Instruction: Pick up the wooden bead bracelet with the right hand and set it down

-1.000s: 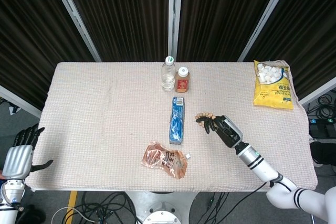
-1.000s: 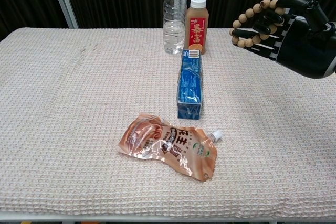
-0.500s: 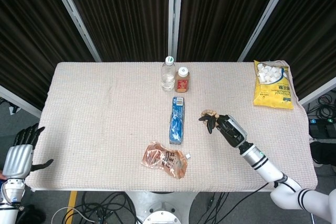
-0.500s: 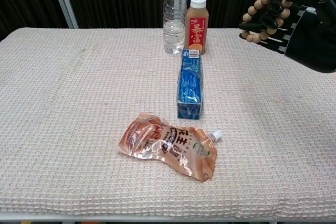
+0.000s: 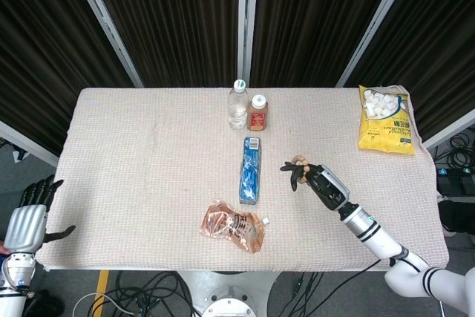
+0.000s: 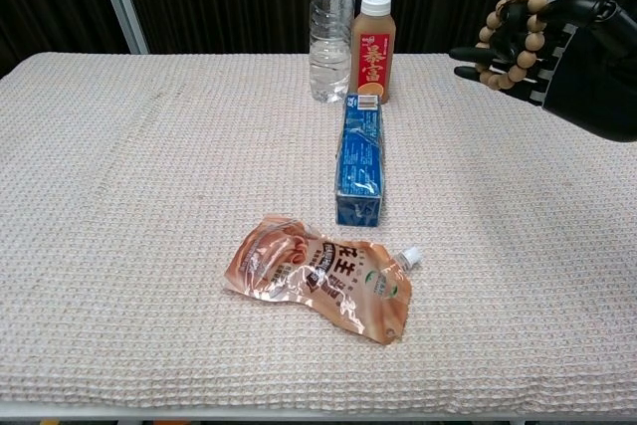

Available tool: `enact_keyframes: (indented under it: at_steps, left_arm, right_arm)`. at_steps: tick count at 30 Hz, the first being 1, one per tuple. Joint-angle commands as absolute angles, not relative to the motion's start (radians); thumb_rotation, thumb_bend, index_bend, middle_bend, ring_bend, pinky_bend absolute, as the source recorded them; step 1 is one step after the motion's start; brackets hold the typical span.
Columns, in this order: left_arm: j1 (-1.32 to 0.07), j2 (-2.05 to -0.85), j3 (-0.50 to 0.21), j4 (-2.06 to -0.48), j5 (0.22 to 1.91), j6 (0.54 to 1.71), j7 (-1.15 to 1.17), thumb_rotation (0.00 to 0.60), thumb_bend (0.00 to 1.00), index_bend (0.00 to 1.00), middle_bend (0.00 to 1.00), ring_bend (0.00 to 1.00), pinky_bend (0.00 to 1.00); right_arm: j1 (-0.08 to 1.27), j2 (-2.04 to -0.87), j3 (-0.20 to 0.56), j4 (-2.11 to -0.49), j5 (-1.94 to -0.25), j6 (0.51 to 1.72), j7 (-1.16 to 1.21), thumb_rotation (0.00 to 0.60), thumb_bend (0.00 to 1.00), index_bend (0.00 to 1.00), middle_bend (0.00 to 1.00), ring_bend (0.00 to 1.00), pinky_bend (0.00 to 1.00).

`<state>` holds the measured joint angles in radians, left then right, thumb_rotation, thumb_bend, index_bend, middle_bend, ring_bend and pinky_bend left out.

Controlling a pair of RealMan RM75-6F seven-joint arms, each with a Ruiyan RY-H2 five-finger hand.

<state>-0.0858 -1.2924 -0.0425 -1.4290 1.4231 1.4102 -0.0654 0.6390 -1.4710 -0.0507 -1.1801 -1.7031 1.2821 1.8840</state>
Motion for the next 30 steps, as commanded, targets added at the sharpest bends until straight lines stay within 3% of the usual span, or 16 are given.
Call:
enact_keyframes:
  at_steps: [1,4,7,12,14,17,19,23,26,28,30]
  left_arm:
    - [-0.086,-1.293,-0.042,-1.428,1.424,1.409,-0.066,0.6,0.0,0.1,0.02,0.0,0.0]
    - [-0.086,-1.293,-0.042,-1.428,1.425,1.411,-0.066,0.6,0.0,0.1,0.02,0.0,0.0]
    - [-0.086,-1.292,-0.042,-1.429,1.424,1.412,-0.064,0.6,0.0,0.1,0.02,0.0,0.0]
    - [-0.085,-1.291,-0.044,-1.433,1.424,1.414,-0.061,0.6,0.0,0.1,0.02,0.0,0.0]
    - [-0.086,-1.291,-0.044,-1.435,1.423,1.412,-0.06,0.6,0.0,0.1,0.02,0.0,0.0]
    - [-0.087,-1.289,-0.045,-1.437,1.421,1.41,-0.057,0.6,0.0,0.1,0.02,0.0,0.0]
    - [-0.089,-1.288,-0.046,-1.439,1.421,1.41,-0.054,0.6,0.0,0.1,0.02,0.0,0.0]
    - [-0.092,-1.286,-0.046,-1.446,1.423,1.409,-0.046,0.6,0.0,0.1,0.02,0.0,0.0]
    - [-0.094,-1.283,-0.047,-1.452,1.423,1.407,-0.041,0.6,0.0,0.1,0.02,0.0,0.0]
    - [-0.095,-1.282,-0.047,-1.456,1.423,1.406,-0.037,0.6,0.0,0.1,0.02,0.0,0.0]
    - [-0.096,-1.28,-0.047,-1.46,1.423,1.406,-0.033,0.6,0.0,0.1,0.02,0.0,0.0]
  right_arm:
    - [0.642,-1.467,-0.057,-1.177,-1.712,1.289,1.885,0.499,1.0,0.45,0.56,0.17,0.0]
    - [0.644,-1.463,-0.065,-1.173,-1.721,1.295,1.884,0.557,1.0,0.41,0.55,0.16,0.0]
    - [0.644,-1.462,-0.07,-1.167,-1.724,1.301,1.884,0.572,1.0,0.37,0.53,0.15,0.0]
    - [0.638,-1.469,-0.072,-1.154,-1.72,1.318,1.876,0.389,1.0,0.31,0.52,0.14,0.0]
    - [0.637,-1.468,-0.075,-1.148,-1.719,1.318,1.874,0.352,0.99,0.3,0.51,0.13,0.0]
    - [0.637,-1.464,-0.079,-1.143,-1.714,1.311,1.879,0.315,0.79,0.28,0.5,0.13,0.0]
    - [0.636,-1.461,-0.08,-1.139,-1.711,1.309,1.881,0.3,0.61,0.27,0.5,0.13,0.0]
    - [0.63,-1.457,-0.087,-1.135,-1.704,1.305,1.877,0.297,0.36,0.27,0.51,0.13,0.0]
    - [0.624,-1.448,-0.093,-1.136,-1.7,1.302,1.881,0.286,0.11,0.27,0.51,0.13,0.0]
    - [0.619,-1.444,-0.095,-1.135,-1.697,1.305,1.883,0.278,0.02,0.27,0.51,0.13,0.0]
    - [0.613,-1.438,-0.095,-1.136,-1.691,1.305,1.871,0.275,0.01,0.27,0.51,0.13,0.0]
